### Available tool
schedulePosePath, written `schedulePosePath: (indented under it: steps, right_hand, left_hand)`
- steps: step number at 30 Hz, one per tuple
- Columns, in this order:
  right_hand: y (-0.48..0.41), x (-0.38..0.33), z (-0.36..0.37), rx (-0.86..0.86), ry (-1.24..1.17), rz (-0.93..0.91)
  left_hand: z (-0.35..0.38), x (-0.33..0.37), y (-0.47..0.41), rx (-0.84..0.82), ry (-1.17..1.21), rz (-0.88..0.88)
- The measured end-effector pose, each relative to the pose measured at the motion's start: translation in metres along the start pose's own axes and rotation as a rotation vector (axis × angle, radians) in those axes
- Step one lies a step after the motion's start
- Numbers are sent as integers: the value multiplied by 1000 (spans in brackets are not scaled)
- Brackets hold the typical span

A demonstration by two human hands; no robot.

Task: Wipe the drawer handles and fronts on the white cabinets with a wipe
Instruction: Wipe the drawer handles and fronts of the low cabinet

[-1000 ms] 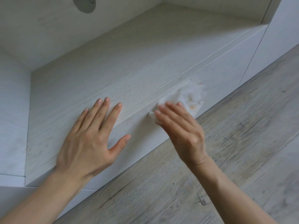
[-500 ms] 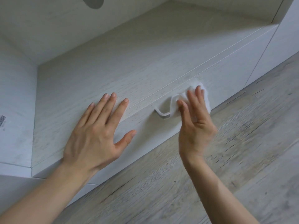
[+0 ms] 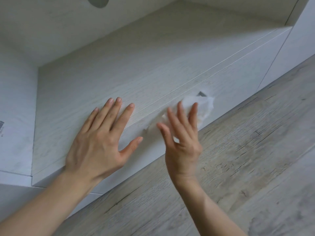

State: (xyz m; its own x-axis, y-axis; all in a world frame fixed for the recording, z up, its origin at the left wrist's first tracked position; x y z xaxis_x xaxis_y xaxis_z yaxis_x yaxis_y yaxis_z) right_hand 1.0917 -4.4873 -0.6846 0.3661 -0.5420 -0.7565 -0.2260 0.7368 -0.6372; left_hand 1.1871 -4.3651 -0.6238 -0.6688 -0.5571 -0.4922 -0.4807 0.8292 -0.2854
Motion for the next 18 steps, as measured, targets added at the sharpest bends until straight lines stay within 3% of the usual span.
schedulePosePath:
  steps: [10, 18]
  right_hand:
    - [5, 1, 4, 5, 13, 52]
    - [-4, 12, -2, 4, -23, 209]
  left_hand:
    - [0, 0, 0, -16, -5, 9]
    - [-1, 0, -1, 2, -16, 8]
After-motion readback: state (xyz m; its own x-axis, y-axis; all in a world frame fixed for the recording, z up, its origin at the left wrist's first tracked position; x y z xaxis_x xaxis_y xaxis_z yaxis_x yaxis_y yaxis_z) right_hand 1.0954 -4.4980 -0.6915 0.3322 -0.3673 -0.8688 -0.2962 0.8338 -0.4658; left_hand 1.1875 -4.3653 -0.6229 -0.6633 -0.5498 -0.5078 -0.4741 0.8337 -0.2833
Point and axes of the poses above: each hand's wrist, its own y-axis away from the middle knuckle, its own z-axis out of the palm, x = y × z, the point moved 7 cm from there along -y, towards the middle knuckle, and after that the axes turned 14 degrees about -y, right-handed, at the moved point
